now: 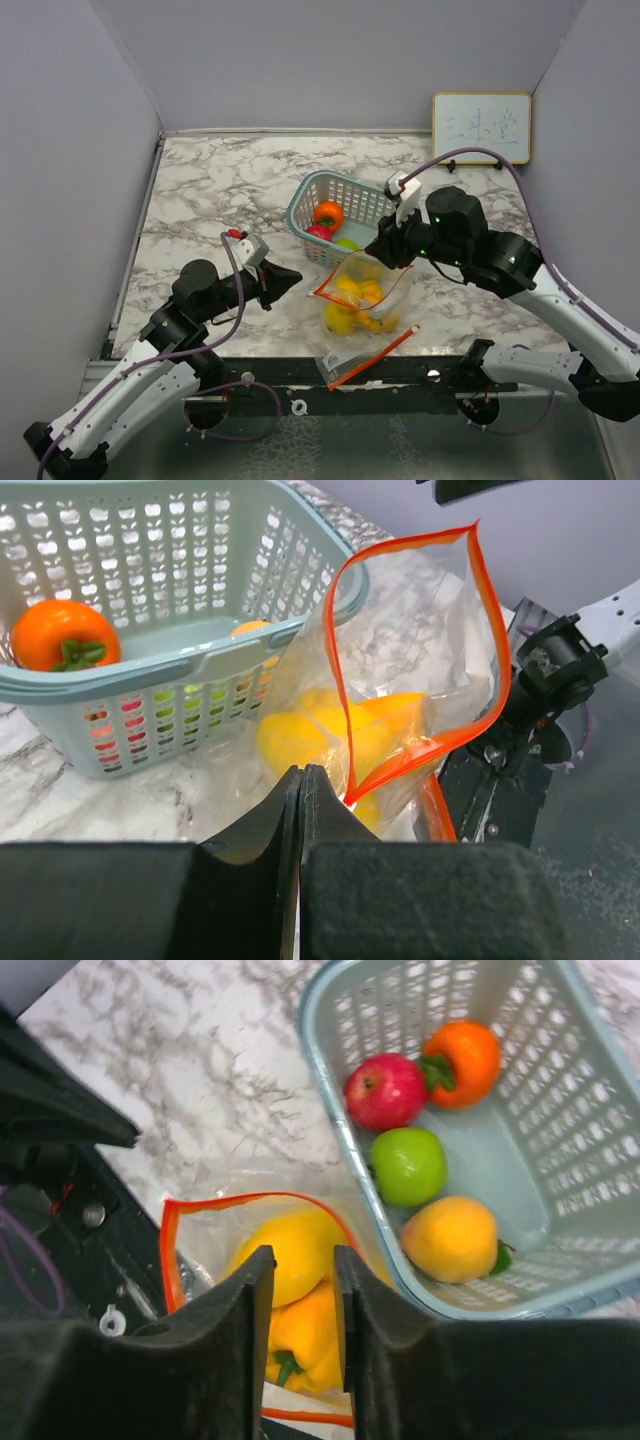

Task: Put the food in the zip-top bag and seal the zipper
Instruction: Pick up the zipper food storage bag at the center of the board.

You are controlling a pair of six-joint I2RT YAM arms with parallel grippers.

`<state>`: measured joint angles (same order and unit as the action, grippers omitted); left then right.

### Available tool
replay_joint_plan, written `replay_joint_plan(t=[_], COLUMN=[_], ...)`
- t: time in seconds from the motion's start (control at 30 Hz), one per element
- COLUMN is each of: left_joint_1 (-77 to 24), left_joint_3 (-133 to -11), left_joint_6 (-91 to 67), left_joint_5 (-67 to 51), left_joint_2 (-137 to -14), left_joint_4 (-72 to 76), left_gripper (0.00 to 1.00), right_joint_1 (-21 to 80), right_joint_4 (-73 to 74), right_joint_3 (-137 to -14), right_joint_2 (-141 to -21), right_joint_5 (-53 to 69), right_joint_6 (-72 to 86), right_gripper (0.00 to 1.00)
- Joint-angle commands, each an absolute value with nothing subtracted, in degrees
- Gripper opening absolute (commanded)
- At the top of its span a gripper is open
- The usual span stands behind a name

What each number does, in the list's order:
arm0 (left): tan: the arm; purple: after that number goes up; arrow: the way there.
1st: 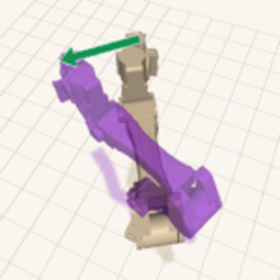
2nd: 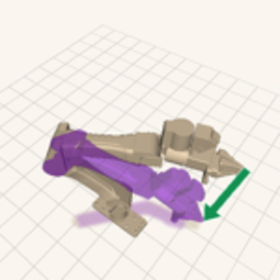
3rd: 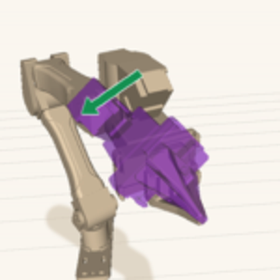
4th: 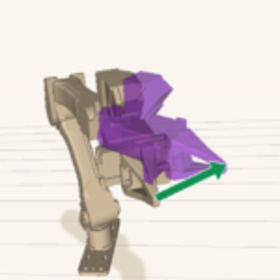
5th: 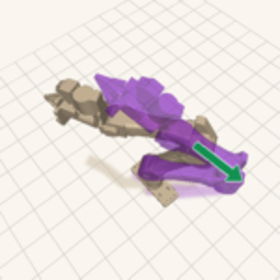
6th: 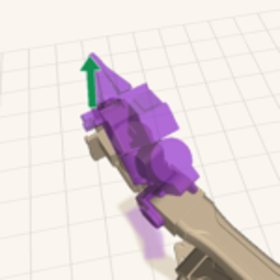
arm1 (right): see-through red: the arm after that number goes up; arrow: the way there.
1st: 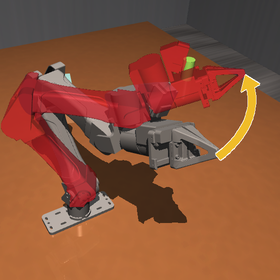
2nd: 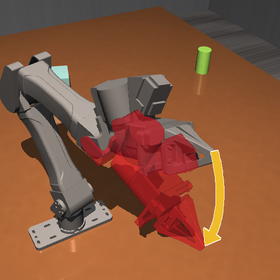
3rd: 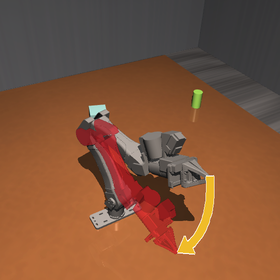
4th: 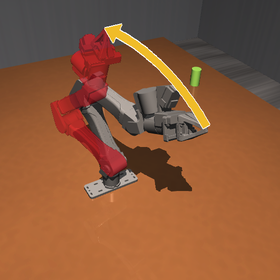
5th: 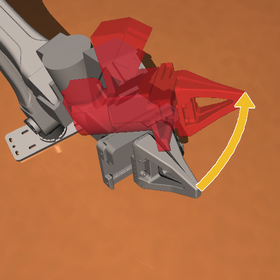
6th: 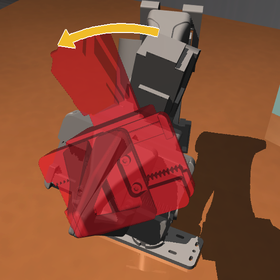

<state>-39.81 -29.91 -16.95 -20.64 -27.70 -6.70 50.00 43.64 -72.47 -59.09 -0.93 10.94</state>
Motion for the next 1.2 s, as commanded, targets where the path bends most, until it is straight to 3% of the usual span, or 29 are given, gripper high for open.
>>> replay_joint_plan(t=[0.0,0.23,0.27,0.6,1.17], left_joint_1=[-39.90,-39.84,-39.87,-39.90,-39.88], left_joint_3=[-30.42,-29.77,-29.56,-30.30,-30.07], left_joint_6=[-14.66,-16.63,-16.76,-16.61,-16.64], left_joint_5=[-18.23,-12.90,-12.24,-9.60,-8.99], left_joint_2=[-26.95,-22.29,-21.66,-19.31,-17.38], left_joint_4=[-11.17,-13.45,-13.46,-17.05,-17.60], left_gripper=[0.07,0.26,0.27,0.57,0.59], right_joint_1=[49.94,53.49,53.85,56.51,57.65], right_joint_4=[41.85,37.33,36.61,36.83,44.38], right_joint_3=[-73.05,-74.04,-74.34,-75.20,-76.08], right_joint_2=[-63.63,-67.98,-68.44,-73.49,-80.79], right_joint_5=[15.63,21.11,21.60,19.92,19.18], right_joint_6=[5.63,1.45,1.01,-1.87,-8.82], right_gripper=[0.40,0.98,1.00,1.00,0.99])
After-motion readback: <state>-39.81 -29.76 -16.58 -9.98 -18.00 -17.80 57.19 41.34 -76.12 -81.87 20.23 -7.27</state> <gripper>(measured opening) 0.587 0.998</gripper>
